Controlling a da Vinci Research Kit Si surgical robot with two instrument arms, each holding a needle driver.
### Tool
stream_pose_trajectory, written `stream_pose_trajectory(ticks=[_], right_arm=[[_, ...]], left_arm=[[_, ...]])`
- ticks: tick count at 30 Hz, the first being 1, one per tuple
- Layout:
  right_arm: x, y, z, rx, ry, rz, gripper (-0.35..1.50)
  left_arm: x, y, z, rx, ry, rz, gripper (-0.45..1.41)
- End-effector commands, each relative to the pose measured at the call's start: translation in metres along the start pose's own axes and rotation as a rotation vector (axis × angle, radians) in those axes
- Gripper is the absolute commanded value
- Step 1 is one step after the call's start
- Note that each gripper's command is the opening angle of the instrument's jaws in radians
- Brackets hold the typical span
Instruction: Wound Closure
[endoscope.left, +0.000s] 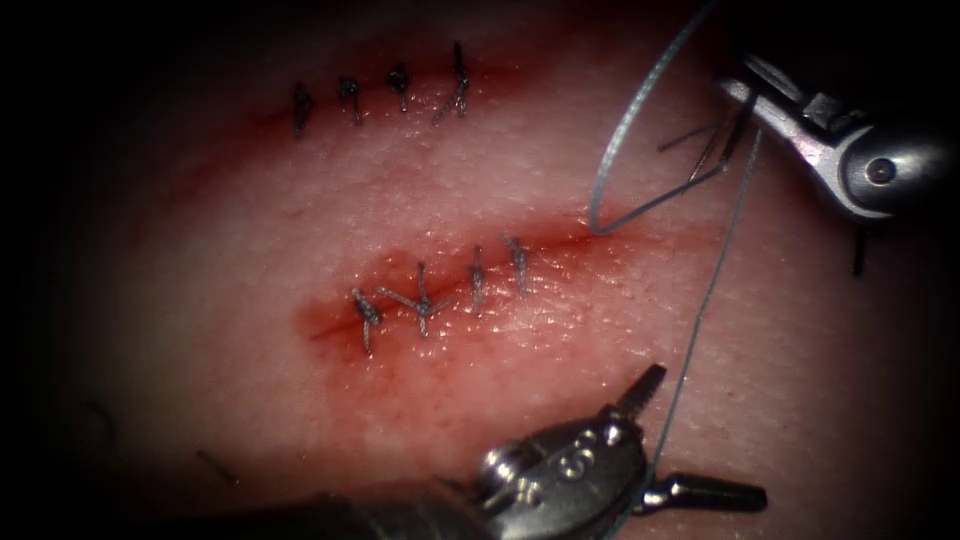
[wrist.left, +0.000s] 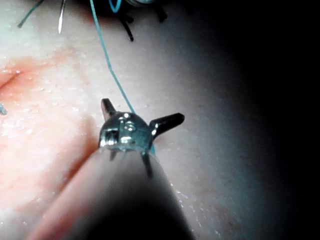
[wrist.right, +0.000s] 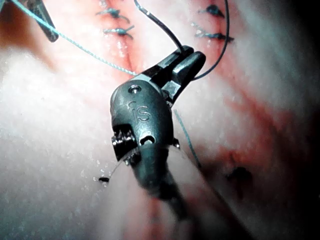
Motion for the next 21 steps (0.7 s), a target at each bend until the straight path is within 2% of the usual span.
stream_pose_trajectory(ticks=[1, 4, 7, 8, 15, 21], right_arm=[[-0.0013, -0.0016, 0.0005, 0.044, 0.005, 0.064, -0.35], [-0.0025, -0.0033, 0.0014, 0.116, -0.009, 0.074, -0.35], [-0.0041, -0.0049, 0.0027, 0.176, 0.043, 0.058, -0.35], [-0.0050, -0.0051, 0.0032, 0.214, 0.081, 0.035, -0.35], [-0.0073, -0.0045, 0.0048, 0.337, 0.194, 0.036, -0.35], [-0.0074, -0.0050, 0.0063, 0.430, 0.246, -0.068, -0.35]], left_arm=[[-0.0014, 0.0000, 0.0011, 0.008, -0.017, 0.012, 1.09], [-0.0023, -0.0007, 0.0012, 0.011, -0.033, 0.025, 1.09], [-0.0030, -0.0013, 0.0010, 0.021, -0.045, 0.039, 1.06], [-0.0029, -0.0018, 0.0010, 0.047, -0.053, 0.057, 1.06], [-0.0030, -0.0047, 0.0014, 0.107, -0.044, 0.093, 1.04], [-0.0044, -0.0065, 0.0026, 0.124, -0.041, 0.113, 1.03]])
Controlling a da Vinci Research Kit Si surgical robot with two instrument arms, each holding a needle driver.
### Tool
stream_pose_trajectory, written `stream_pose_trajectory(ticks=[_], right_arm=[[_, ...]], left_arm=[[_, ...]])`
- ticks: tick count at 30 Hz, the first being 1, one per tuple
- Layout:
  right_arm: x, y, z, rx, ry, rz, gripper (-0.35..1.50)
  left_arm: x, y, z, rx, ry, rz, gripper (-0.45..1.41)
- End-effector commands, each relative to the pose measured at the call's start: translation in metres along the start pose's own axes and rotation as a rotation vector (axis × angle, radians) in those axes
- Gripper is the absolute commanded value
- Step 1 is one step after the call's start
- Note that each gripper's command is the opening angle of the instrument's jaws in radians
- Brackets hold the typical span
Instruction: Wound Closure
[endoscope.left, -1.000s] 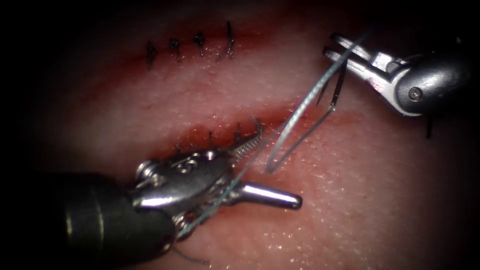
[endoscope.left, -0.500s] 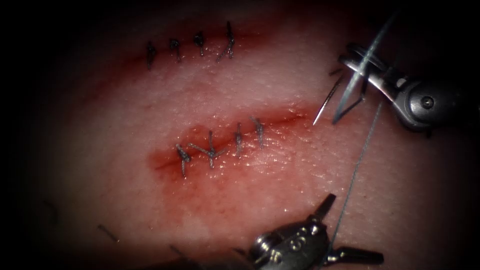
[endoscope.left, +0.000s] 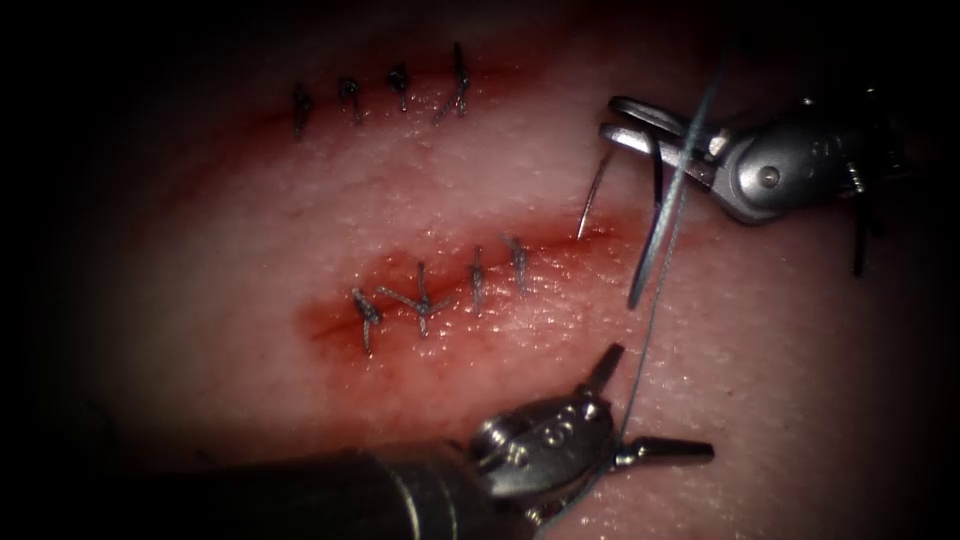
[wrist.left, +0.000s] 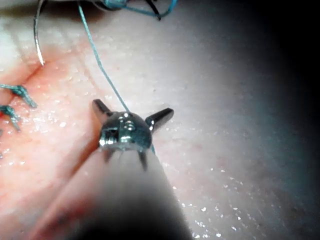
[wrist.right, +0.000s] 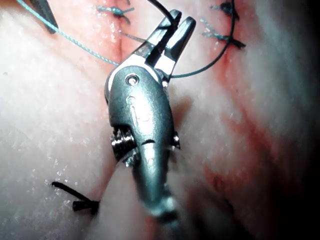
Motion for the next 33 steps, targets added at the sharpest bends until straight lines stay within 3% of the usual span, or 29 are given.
stream_pose_trajectory(ticks=[1, 10, 33], right_arm=[[-0.0005, -0.0004, 0.0014, 0.037, 0.005, -0.043, -0.35], [-0.0017, -0.0012, 0.0022, 0.079, -0.034, -0.230, -0.35], [-0.0034, -0.0033, 0.0025, 0.073, -0.044, -0.260, -0.35]], left_arm=[[-0.0007, 0.0002, 0.0008, -0.005, 0.000, 0.001, 1.03], [-0.0007, 0.0000, 0.0010, -0.017, -0.001, 0.002, 1.03], [-0.0004, 0.0000, 0.0006, -0.023, -0.002, -0.001, 1.01]])
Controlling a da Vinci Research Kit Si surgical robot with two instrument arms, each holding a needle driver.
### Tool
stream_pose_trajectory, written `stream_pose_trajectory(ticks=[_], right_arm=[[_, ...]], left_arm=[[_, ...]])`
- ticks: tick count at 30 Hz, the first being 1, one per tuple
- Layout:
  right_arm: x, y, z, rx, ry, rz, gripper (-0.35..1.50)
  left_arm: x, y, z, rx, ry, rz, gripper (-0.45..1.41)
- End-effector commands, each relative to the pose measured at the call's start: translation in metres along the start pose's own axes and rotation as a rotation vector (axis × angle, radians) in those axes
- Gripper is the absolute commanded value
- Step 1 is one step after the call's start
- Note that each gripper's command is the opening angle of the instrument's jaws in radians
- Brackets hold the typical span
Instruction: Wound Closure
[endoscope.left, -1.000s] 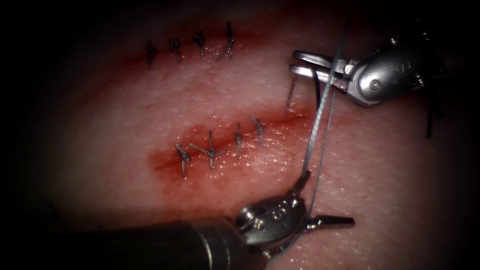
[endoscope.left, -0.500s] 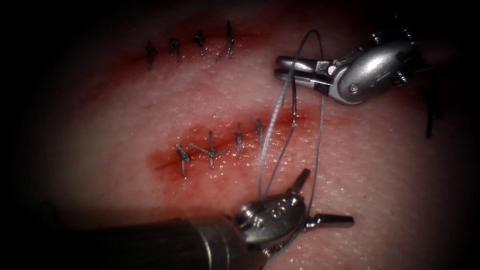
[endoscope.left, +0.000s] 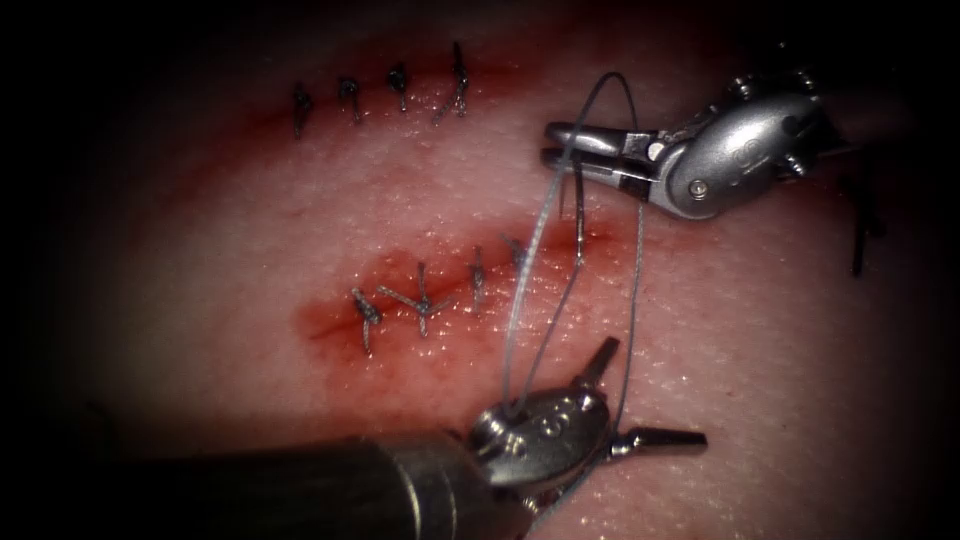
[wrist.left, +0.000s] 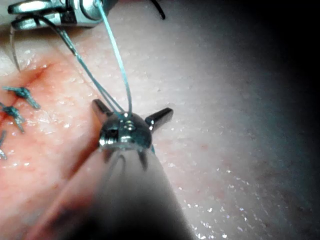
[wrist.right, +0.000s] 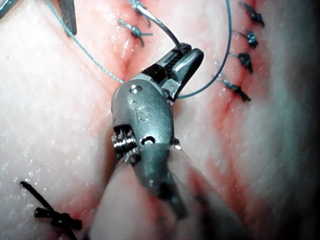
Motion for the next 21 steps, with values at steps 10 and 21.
stream_pose_trajectory(ticks=[10, 21], right_arm=[[-0.0023, -0.0047, 0.0001, 0.072, -0.027, 0.029, -0.35], [-0.0032, -0.0057, -0.0013, 0.092, -0.047, 0.035, -0.35]], left_arm=[[0.0000, -0.0001, -0.0001, -0.010, -0.003, -0.008, 0.99], [0.0009, -0.0024, -0.0006, 0.025, 0.000, -0.004, 0.94]])
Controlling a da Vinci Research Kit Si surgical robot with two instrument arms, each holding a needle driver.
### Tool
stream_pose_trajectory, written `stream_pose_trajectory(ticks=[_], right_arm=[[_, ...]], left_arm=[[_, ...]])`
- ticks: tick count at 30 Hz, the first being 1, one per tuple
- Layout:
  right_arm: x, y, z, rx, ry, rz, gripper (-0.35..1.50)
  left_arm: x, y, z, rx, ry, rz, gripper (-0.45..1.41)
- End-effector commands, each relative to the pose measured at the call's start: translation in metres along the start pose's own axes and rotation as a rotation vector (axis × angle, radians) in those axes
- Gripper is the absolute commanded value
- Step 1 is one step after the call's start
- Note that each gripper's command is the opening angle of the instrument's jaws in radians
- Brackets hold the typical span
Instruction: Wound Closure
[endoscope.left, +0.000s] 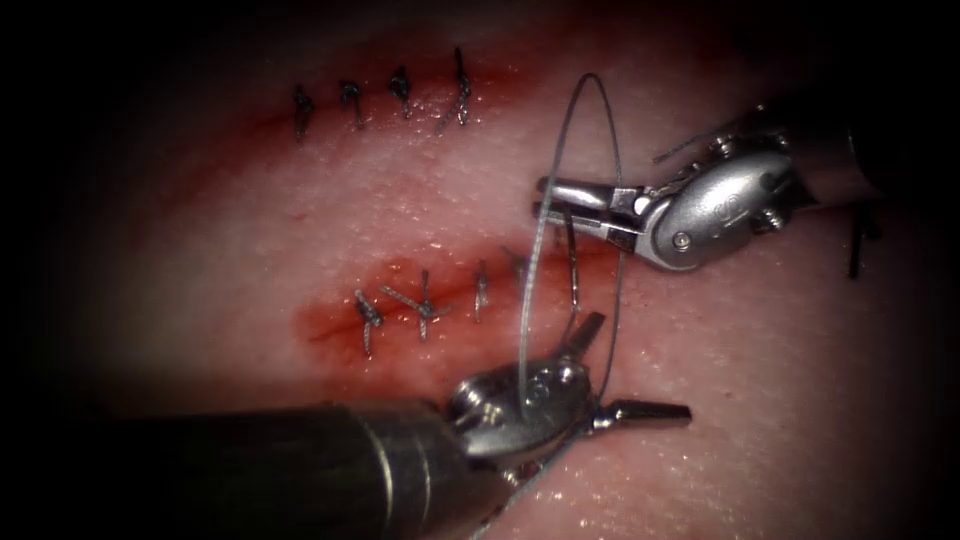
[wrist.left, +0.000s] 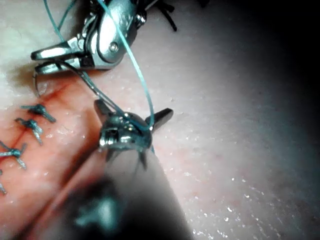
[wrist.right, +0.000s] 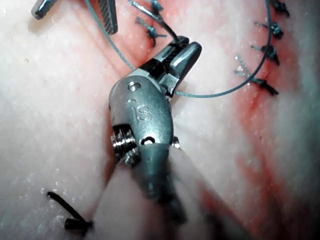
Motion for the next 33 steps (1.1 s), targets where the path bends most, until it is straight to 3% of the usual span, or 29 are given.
stream_pose_trajectory(ticks=[1, 5, 10, 15, 24, 28, 33], right_arm=[[-0.0007, -0.0010, 0.0005, 0.002, 0.000, 0.006, -0.35], [-0.0007, -0.0008, 0.0005, 0.000, -0.003, 0.013, -0.35], [-0.0004, -0.0005, 0.0005, -0.008, 0.003, 0.030, -0.35], [-0.0003, -0.0004, 0.0005, -0.017, 0.001, 0.038, -0.35], [0.0003, 0.0003, 0.0004, -0.032, 0.005, 0.067, -0.35], [0.0005, 0.0004, 0.0004, -0.032, 0.005, 0.070, -0.35], [0.0004, 0.0004, 0.0005, -0.032, 0.005, 0.070, -0.35]], left_arm=[[-0.0006, -0.0002, 0.0006, 0.011, 0.000, 0.013, 0.93], [-0.0011, -0.0019, 0.0004, 0.031, 0.001, 0.017, 0.84], [-0.0023, -0.0045, 0.0000, 0.012, -0.006, 0.035, 0.39], [-0.0026, -0.0058, -0.0001, -0.034, 0.001, 0.028, 0.39], [-0.0042, -0.0041, 0.0019, -0.095, -0.006, 0.052, 0.31], [-0.0055, -0.0046, 0.0024, -0.091, -0.056, 0.043, 0.34], [-0.0097, -0.0050, 0.0043, -0.093, -0.191, 0.004, 0.44]])
